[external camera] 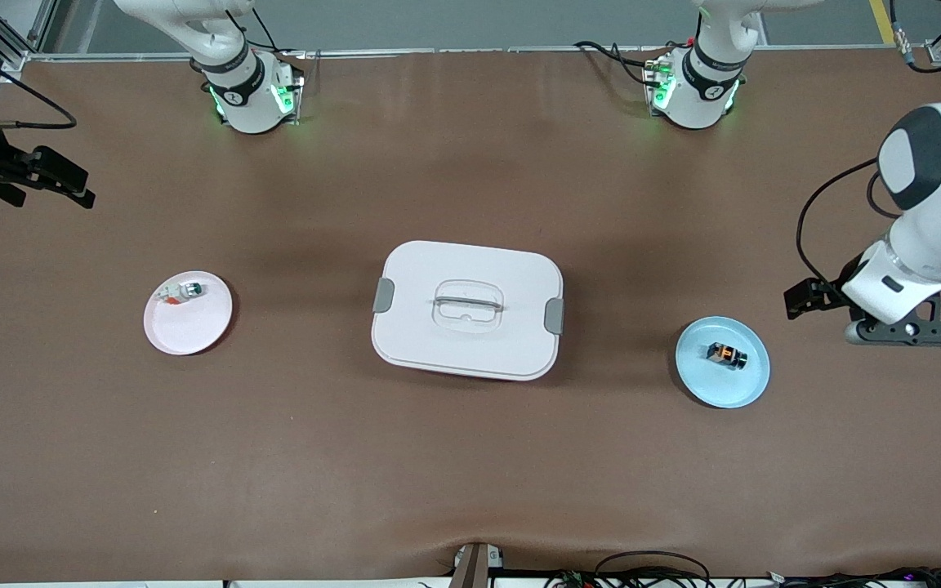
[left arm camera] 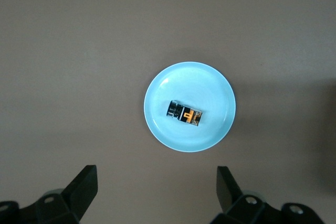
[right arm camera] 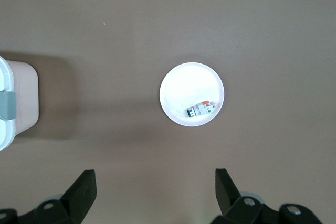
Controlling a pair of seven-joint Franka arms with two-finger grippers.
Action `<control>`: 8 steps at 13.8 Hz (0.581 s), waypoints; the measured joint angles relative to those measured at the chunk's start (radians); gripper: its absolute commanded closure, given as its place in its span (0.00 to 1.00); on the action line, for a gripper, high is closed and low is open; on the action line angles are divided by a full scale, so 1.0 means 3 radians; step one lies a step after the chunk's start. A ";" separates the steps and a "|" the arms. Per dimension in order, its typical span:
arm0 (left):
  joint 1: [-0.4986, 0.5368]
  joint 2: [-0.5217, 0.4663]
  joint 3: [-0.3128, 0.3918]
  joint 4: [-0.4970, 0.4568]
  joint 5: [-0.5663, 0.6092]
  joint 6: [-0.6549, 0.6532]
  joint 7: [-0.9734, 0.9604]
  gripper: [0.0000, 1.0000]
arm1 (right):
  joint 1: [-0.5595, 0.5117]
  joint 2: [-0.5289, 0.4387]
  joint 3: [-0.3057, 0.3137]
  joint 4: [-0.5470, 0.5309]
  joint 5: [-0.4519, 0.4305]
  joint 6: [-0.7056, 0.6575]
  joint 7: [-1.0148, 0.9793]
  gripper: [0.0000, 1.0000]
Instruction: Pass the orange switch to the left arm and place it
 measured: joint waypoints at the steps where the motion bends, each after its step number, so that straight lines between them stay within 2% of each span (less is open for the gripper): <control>1: -0.0003 -0.0067 -0.0006 -0.0001 0.0000 -0.0051 0.0000 0.00 | 0.0000 0.0000 0.0000 0.0000 0.0000 0.0000 0.0001 0.00; 4: 0.0004 -0.0235 -0.0033 -0.0005 0.0000 -0.0205 0.0000 0.00 | 0.0000 0.0000 0.0001 0.0000 0.0001 0.0000 0.0002 0.00; 8: 0.0178 -0.0319 -0.0268 -0.0016 0.0000 -0.0296 0.0000 0.00 | 0.0000 0.0000 0.0001 0.0001 0.0001 0.0000 0.0002 0.00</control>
